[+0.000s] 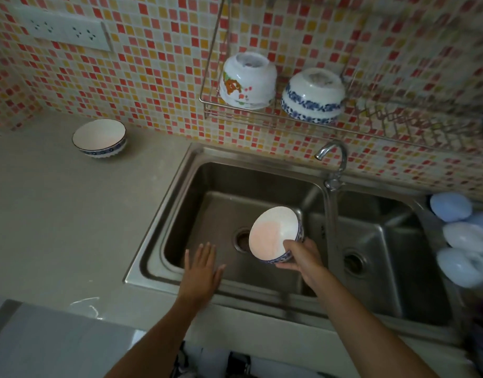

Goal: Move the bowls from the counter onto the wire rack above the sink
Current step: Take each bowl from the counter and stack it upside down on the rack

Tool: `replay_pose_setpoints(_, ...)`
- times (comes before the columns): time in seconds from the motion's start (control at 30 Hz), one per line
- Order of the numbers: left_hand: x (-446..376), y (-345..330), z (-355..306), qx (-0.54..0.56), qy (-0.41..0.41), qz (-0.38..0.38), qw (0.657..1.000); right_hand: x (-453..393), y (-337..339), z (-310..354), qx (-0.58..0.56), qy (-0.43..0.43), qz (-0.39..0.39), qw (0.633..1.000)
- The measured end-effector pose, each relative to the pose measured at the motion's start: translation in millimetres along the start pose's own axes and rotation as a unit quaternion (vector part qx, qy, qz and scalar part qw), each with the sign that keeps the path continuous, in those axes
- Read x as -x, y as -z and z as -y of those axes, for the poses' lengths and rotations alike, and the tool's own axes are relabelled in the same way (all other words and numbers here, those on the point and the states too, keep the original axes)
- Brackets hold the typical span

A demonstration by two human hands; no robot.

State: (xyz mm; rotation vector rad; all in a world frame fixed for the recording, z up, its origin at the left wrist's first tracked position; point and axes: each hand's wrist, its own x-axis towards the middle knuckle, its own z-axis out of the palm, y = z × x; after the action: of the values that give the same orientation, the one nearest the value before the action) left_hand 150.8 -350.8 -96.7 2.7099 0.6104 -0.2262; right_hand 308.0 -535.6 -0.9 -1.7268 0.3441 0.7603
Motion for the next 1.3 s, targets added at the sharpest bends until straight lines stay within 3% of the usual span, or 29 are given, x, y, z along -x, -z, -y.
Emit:
replay_pose_setpoints(0.23, 4.2, -5.6, 0.4, 0.027, 0.024, -0.040, 0.999, -21.3, 14.1, -17.9, 0.118, 0.048, -0.072, 0.989)
replay_pose_setpoints(0.5, 1.7, -8.5, 2.6, 0.033, 0.035, -0.038, 0.998, -28.8, 6.7, -18.4, 0.352, 0.144, -0.107, 0.918)
replay_pose_setpoints(0.6, 3.1, -8.7, 2.2, 0.034, 0.034, -0.042, 0.998, -25.6, -1.7, -17.1, 0.433, 0.180, -0.121, 0.875)
replay_pose_setpoints(0.8, 1.8, -12.2, 4.6, 0.031, 0.037, -0.041, 0.998, -25.1, -11.6, -19.6, 0.574, 0.305, -0.137, 0.747)
replay_pose_setpoints(0.93, 2.0, -12.0, 3.6, 0.029, 0.034, -0.038, 0.998, -25.8, -12.1, -21.9, 0.622, 0.371, -0.161, 0.670)
replay_pose_setpoints(1.03, 2.1, -11.1, 3.2, 0.034, 0.031, -0.045, 0.998, -29.0, -11.1, -24.2, 0.637, 0.396, -0.185, 0.635)
replay_pose_setpoints(1.17, 3.3, -13.3, 5.6, 0.045, 0.029, -0.047, 0.997, -27.7, -13.4, -25.6, 0.625, 0.368, -0.177, 0.665)
replay_pose_setpoints(1.23, 3.5, -12.4, 7.0, 0.051, 0.030, -0.047, 0.997, -24.3, -16.0, -22.7, 0.603, 0.330, -0.152, 0.710)
replay_pose_setpoints(1.3, 2.1, -9.1, 5.0, 0.055, 0.033, -0.046, 0.997, -22.6, -18.2, -16.2, 0.544, 0.277, -0.145, 0.779)
